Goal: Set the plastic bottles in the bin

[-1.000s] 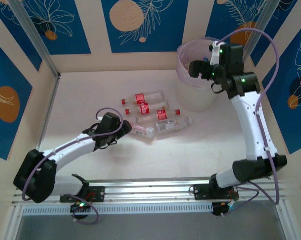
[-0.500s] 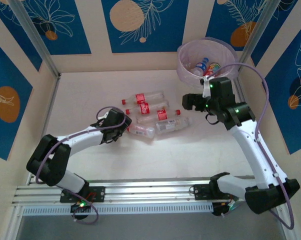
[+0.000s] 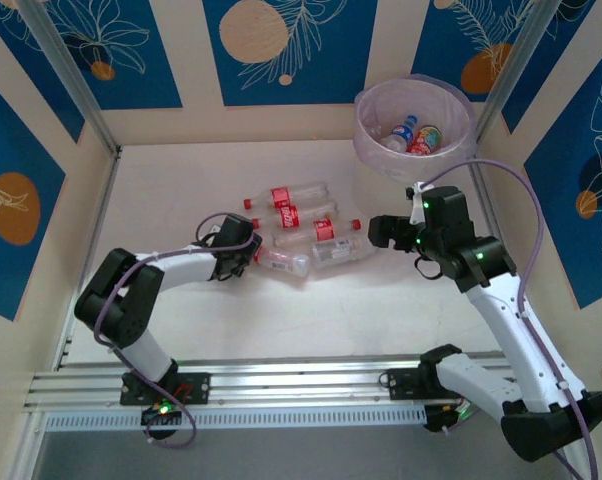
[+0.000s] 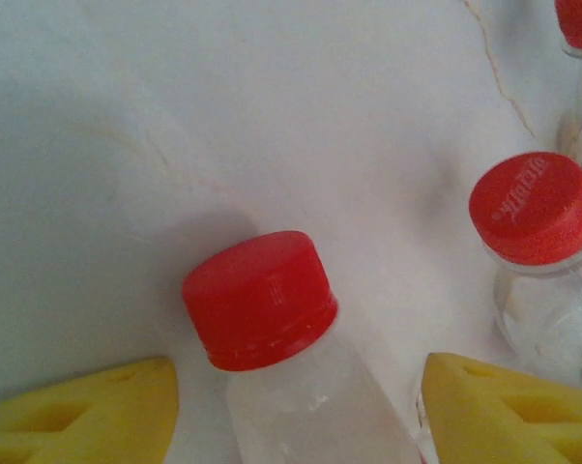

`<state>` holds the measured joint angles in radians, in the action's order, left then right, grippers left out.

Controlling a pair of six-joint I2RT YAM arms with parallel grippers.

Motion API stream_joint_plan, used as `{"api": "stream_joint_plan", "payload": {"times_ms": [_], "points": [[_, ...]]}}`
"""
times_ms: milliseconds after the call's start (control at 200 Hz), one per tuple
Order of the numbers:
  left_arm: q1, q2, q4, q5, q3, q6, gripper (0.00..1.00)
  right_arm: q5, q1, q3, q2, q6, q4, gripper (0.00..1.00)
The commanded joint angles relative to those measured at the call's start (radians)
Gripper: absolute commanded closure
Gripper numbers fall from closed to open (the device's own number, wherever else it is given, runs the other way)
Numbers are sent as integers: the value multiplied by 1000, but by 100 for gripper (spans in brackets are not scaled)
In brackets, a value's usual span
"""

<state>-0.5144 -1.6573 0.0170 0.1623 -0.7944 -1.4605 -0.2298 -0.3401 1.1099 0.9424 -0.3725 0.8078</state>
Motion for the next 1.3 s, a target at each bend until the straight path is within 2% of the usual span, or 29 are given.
{"api": "stream_joint_plan", "payload": {"times_ms": [0, 315, 515, 655, 830, 1070, 1176, 1296], "points": [[6, -78, 153, -49, 17, -70, 37, -14, 5, -24, -25, -16, 22, 6], [10, -113, 224, -64, 52, -101, 50, -7, 19, -35, -48, -32, 42, 6], [18, -66, 256, -73, 79, -100, 57, -17, 8, -26, -58, -36, 63, 6], [22, 7, 234, -57, 84, -68, 62, -20, -39, -19, -45, -43, 51, 6], [24, 110, 175, -39, 78, -12, 67, 10, -143, -2, -2, -53, -5, 6], [32, 241, 97, -37, 95, 91, 69, 94, -290, 59, 174, -41, -90, 6], [42, 293, 85, -56, 107, 141, 70, 163, -314, 77, 238, -39, -126, 6], [44, 350, 92, -111, 98, 259, 71, 256, -313, 90, 302, -56, -176, 6]]}}
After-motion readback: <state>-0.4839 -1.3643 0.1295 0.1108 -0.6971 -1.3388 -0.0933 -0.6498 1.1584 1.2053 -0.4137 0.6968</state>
